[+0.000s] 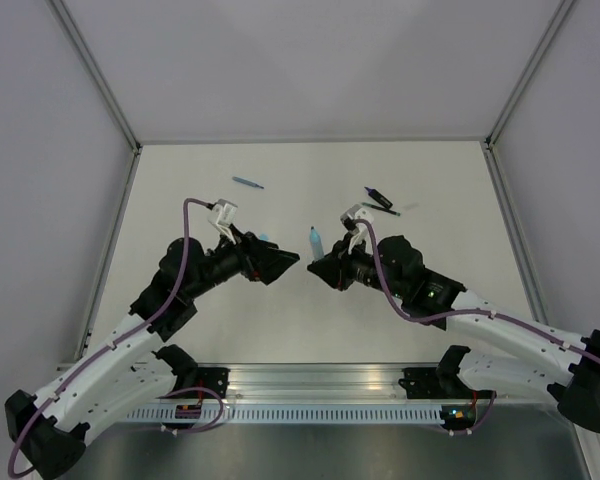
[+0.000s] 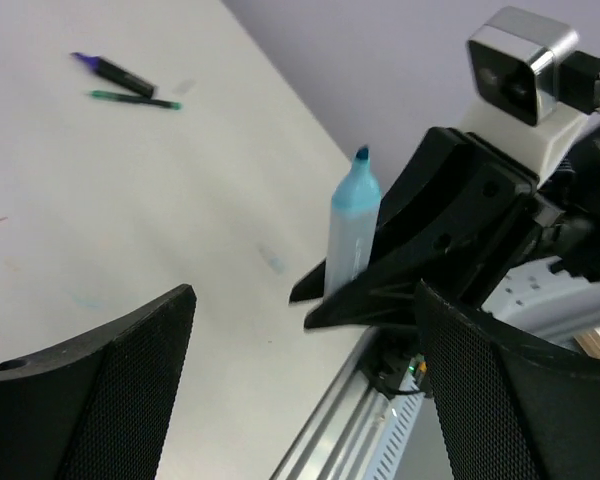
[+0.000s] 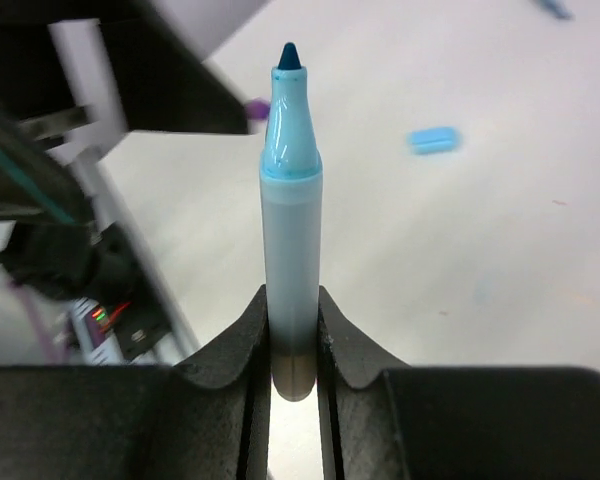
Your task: Insert the pens into the pen caps
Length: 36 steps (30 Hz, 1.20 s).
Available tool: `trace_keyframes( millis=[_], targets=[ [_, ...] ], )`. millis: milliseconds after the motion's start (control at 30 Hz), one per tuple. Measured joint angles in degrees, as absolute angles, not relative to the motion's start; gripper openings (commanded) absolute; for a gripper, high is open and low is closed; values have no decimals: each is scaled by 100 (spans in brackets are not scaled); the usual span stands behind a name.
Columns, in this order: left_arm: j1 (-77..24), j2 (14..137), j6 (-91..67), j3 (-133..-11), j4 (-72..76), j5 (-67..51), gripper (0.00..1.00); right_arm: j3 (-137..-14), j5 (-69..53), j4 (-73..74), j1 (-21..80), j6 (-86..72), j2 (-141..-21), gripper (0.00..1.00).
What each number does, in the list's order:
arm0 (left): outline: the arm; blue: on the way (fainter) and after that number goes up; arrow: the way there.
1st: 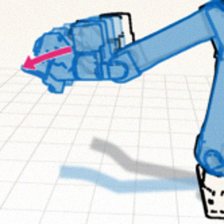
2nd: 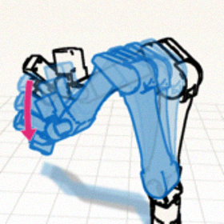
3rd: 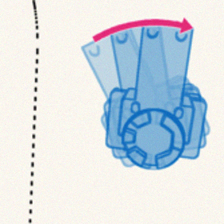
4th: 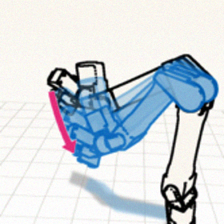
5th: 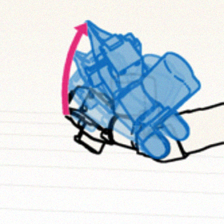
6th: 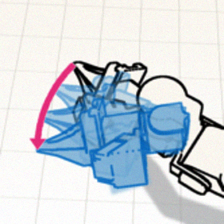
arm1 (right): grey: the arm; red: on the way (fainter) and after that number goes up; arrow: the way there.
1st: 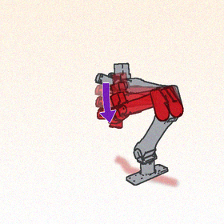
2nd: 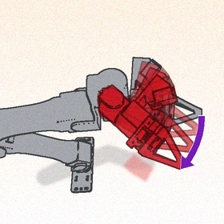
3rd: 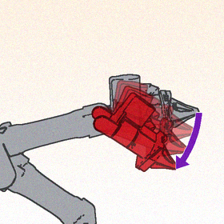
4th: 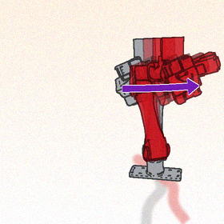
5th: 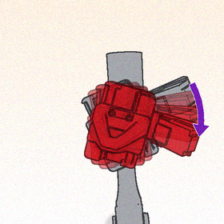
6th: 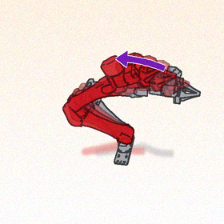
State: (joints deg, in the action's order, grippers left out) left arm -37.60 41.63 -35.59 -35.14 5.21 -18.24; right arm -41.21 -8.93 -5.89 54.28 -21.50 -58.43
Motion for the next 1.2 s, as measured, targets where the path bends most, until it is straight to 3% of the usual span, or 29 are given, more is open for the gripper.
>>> trace_keyframes(
  millis=[133,300,567,733,1200],
  targets=[
    [-3763,4980,-3380,-4143,-272,-939,88,-4117,-84,-325,4829,-2305,-5885,0],
    [-3723,6755,-2797,-5162,-1168,185,89,-4047,432,-174,4626,-2381,-5841,0],
    [-3190,9445,-1304,-7787,-2978,67,83,-3642,755,-239,4628,-2379,-4862,0],
    [-2689,10009,-454,-8007,-3323,-646,83,-3581,1039,-257,4626,-2383,-4563,0],
    [-2191,10980,801,-8416,-4344,-451,79,-3535,913,-261,4626,-2574,-4233,0]
  ],
)
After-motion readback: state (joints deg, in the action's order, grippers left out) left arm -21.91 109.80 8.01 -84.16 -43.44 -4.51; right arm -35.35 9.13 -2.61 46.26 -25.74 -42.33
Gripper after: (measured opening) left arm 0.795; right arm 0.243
